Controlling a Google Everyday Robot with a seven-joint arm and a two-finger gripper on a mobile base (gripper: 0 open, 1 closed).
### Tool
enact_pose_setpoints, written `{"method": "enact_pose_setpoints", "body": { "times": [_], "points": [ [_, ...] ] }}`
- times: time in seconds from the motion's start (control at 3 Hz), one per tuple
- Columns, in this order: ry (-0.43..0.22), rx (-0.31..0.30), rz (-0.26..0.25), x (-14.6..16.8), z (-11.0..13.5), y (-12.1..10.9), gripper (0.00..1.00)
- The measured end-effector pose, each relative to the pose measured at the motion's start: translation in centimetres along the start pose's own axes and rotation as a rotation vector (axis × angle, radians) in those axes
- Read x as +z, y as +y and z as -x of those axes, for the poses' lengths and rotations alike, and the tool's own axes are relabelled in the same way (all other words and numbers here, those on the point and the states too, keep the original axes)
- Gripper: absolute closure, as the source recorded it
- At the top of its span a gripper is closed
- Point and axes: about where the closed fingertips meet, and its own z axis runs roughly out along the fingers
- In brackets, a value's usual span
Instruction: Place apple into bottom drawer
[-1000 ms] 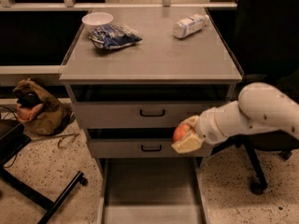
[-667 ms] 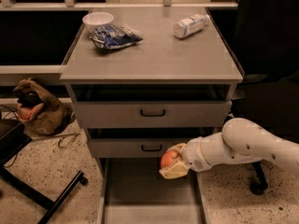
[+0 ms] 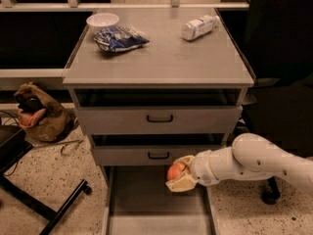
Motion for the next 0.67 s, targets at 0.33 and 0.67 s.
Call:
{"method": "enact_pose_setpoints", "body": {
  "times": [0.33, 0.67],
  "points": [
    [-0.051, 0.024, -0.032, 3.7, -3.3, 0.3, 1.00],
    [-0.062, 0.079, -0.094, 12.1, -8.4, 0.2, 1.00]
  ]
}}
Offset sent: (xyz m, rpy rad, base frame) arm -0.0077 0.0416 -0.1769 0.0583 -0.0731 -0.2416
